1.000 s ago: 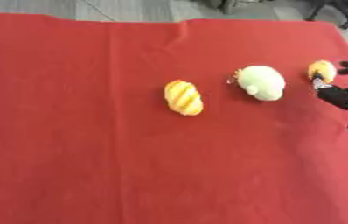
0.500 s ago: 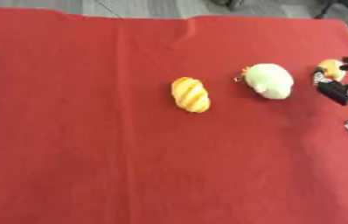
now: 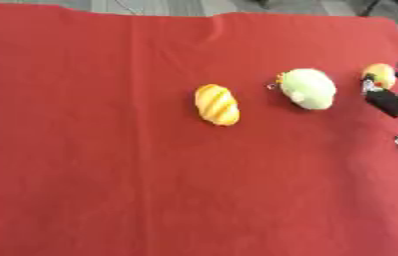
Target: Pick up the objects with one hand, pass them to the other hand, and then place them into the box on the other side of the table.
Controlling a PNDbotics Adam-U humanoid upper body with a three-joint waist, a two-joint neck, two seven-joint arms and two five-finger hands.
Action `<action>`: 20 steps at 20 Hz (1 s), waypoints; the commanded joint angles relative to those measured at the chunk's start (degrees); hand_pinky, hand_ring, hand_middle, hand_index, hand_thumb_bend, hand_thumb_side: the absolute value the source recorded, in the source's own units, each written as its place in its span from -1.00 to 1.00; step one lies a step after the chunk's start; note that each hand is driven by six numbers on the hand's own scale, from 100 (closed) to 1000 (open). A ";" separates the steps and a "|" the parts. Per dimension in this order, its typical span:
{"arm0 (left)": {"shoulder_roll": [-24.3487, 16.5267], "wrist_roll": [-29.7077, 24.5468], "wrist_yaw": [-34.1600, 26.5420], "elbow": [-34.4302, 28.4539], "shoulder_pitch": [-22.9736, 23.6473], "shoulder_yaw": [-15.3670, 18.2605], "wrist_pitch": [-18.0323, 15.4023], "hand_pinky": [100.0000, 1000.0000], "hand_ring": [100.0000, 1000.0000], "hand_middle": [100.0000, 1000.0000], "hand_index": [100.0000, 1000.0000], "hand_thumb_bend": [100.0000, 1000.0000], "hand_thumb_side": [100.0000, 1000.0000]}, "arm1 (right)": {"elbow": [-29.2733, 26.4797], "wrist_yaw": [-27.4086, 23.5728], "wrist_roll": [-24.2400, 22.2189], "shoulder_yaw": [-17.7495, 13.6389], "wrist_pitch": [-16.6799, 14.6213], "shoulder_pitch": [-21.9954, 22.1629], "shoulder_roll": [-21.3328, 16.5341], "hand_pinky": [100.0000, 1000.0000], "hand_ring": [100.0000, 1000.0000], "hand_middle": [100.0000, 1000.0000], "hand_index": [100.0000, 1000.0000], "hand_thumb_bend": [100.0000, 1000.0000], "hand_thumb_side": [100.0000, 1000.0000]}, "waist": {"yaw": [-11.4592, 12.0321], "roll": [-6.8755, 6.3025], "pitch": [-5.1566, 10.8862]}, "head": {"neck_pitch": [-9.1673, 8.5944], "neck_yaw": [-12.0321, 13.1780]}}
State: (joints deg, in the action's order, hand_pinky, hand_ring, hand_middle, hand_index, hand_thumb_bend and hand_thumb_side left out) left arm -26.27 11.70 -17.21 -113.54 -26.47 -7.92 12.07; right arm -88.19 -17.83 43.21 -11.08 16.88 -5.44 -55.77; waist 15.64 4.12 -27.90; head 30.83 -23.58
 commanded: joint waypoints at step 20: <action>0.77 -1.30 0.32 -1.05 1.44 0.49 -4.58 0.16 0.24 0.47 0.56 -1.00 0.59 | 4.60 -0.65 8.72 -3.97 -1.06 2.68 -3.63 0.55 1.00 0.53 0.72 -0.70 -0.48 | 2.07 -1.39 0.28 | -1.34 -3.89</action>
State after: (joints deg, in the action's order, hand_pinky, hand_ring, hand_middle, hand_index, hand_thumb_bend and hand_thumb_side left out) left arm -24.79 10.45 -17.16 -113.54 -24.88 -7.92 7.85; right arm -83.72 -18.45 49.61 -14.00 13.96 -2.94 -56.43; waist 17.75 2.84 -28.68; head 30.09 -27.17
